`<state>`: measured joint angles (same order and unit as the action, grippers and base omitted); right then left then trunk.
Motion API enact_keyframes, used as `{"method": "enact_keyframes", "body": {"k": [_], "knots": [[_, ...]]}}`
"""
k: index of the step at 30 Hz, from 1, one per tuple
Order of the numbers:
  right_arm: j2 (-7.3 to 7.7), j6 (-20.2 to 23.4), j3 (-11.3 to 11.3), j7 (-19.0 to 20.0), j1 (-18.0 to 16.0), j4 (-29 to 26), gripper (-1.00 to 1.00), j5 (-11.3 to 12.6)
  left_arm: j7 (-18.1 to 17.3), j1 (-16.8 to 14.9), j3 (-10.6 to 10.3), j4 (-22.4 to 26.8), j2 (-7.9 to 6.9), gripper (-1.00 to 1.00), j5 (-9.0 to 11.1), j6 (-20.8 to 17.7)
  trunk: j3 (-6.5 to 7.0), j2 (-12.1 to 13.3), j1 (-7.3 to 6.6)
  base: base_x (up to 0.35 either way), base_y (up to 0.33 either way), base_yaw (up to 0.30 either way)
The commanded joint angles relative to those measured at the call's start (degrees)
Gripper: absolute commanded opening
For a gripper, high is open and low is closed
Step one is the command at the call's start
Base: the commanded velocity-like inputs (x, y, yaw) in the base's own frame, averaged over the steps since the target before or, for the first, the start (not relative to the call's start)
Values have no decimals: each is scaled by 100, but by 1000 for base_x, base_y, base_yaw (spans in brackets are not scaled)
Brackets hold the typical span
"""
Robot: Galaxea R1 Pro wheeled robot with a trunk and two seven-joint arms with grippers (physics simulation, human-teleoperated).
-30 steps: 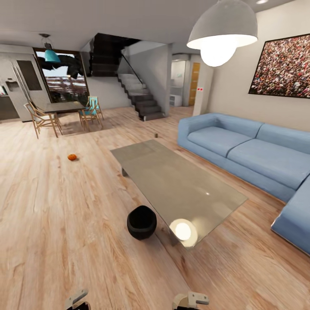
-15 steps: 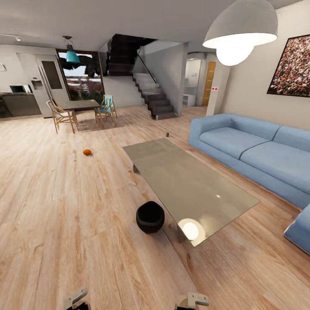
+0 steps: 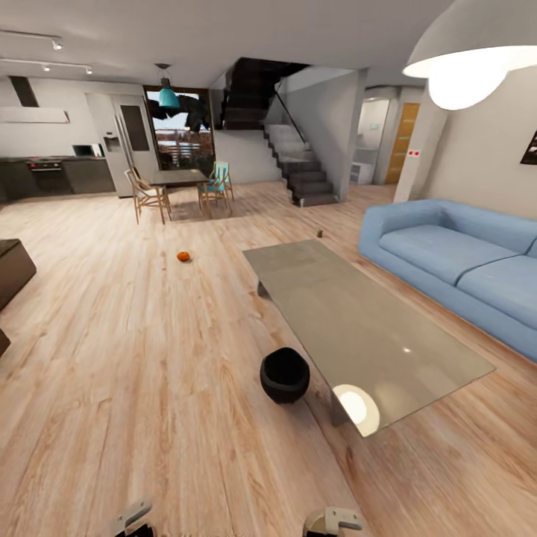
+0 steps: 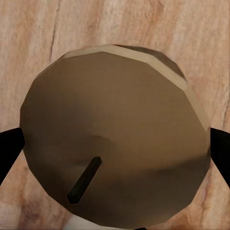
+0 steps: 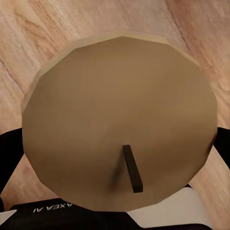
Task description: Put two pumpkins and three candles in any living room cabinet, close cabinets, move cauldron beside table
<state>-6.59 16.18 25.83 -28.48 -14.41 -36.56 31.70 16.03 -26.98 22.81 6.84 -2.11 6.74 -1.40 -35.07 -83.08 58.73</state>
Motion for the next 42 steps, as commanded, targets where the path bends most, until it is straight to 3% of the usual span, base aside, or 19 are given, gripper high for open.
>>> {"method": "enact_keyframes", "body": {"k": [1,18,24,27,30,32,38,42], "knots": [[0,0,1,-1,0,-1,-100,-6,-1,0,-4,1,0,-100,-6,0,-2,0,0,0,0,272],[6,-7,36,20,0,87,-100,-6,-20,0,-22,1,-9,-100,-9,-1,-48,0,0,0,0,272],[77,-5,28,61,-30,304,-100,-9,-43,0,-40,-6,-9,-100,-20,-1,-70,0,0,0,0,272],[85,-21,27,73,-90,605,-100,-29,-251,0,-50,-7,-11,-100,-30,-1,-82,0,0,0,0,272],[93,-40,29,133,-111,739,-100,-39,-817,0,-63,-8,-30,-100,-40,-8,-94,0,0,0,0,272],[110,-43,33,197,-124,761,-100,-40,-965,0,-67,-8,-33,-100,-42,-9,-103,0,0,0,0,272],[348,-49,28,666,-179,780,-100,-35,-1061,0,-74,-8,-29,-100,-49,-10,-128,0,0,0,0,272],[404,-60,25,821,-255,783,-100,-25,-1051,0,-75,-8,-12,-100,-50,-2,-146,0,0,0,0,269]]}}
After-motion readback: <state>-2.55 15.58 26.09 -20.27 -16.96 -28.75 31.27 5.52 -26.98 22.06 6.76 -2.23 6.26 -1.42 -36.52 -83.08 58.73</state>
